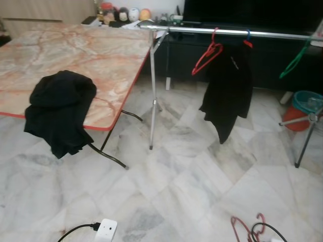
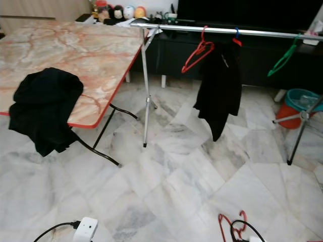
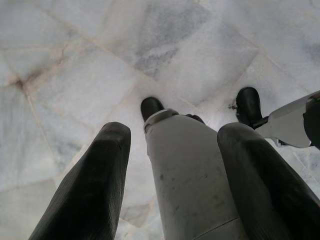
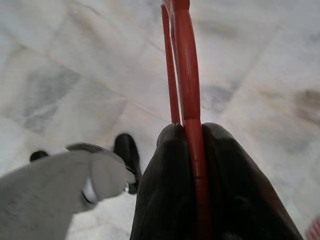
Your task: Hang hanger
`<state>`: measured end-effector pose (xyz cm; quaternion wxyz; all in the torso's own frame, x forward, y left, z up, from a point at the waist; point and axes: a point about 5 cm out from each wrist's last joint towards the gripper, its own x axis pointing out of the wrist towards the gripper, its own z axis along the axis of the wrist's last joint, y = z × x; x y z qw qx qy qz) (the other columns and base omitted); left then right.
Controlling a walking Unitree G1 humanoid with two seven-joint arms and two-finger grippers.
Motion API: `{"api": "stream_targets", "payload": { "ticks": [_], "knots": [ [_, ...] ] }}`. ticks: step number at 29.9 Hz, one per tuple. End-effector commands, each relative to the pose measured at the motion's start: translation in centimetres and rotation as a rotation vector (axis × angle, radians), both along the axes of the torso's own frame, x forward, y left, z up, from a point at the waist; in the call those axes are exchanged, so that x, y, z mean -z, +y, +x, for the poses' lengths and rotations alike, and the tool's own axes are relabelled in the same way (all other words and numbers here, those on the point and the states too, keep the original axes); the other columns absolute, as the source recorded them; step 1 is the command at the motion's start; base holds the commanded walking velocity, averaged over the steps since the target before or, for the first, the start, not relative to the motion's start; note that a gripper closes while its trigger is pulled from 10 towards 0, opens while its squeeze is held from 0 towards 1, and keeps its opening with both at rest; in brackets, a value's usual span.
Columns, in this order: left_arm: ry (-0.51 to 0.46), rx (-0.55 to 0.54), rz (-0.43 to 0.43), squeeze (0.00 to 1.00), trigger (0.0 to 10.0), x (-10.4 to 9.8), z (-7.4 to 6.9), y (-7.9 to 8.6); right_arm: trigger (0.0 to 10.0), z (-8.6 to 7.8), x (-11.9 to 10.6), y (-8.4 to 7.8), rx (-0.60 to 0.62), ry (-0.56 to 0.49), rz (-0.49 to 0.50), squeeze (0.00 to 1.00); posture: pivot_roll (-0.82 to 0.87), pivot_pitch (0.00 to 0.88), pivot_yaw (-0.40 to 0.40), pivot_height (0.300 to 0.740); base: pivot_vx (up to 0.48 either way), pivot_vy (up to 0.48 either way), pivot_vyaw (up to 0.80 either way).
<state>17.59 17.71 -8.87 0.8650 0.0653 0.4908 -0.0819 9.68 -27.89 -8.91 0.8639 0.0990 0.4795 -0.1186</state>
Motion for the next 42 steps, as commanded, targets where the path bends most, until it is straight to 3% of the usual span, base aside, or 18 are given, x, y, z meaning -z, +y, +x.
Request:
{"api": "stream_targets", "payload": {
  "ticks": [1,3,6,12,25,42],
  "knots": [
    [0.012,-0.002,-0.003,0.00,10.0,0.1,-0.2,0.0,10.0,1.7,0.1,1.3,-0.002,-0.022,0.012,0.00,-0.01,0.042,-0.028,0.740,0.000,0.000,-0.57],
    [0.005,-0.009,-0.006,0.00,10.0,0.0,0.0,0.0,10.0,2.8,0.1,2.5,-0.017,-0.030,0.021,0.00,0.00,0.035,-0.031,0.740,0.000,0.000,-0.56],
    [0.001,-0.015,-0.005,0.00,10.0,0.0,0.1,0.1,10.0,3.2,0.0,2.5,-0.023,-0.034,0.016,0.00,0.00,0.015,-0.031,0.740,0.000,0.000,-0.55],
    [-0.002,-0.011,0.001,0.00,10.0,-0.1,0.3,0.1,10.0,3.4,0.0,2.7,-0.022,-0.053,0.021,0.00,0.00,0.000,-0.023,0.740,0.000,0.000,-0.54],
    [-0.015,0.000,0.000,0.00,10.0,-0.4,0.7,0.2,10.0,3.7,-0.2,2.5,-0.003,-0.069,0.015,0.00,-0.01,0.000,-0.010,0.740,0.000,0.000,0.00],
    [-0.012,-0.010,-0.011,0.00,10.0,-0.2,0.5,-0.4,10.0,3.5,-0.1,2.6,-0.014,-0.062,0.013,0.00,0.02,0.028,-0.040,0.740,0.291,0.000,-0.40]
  ]
}}
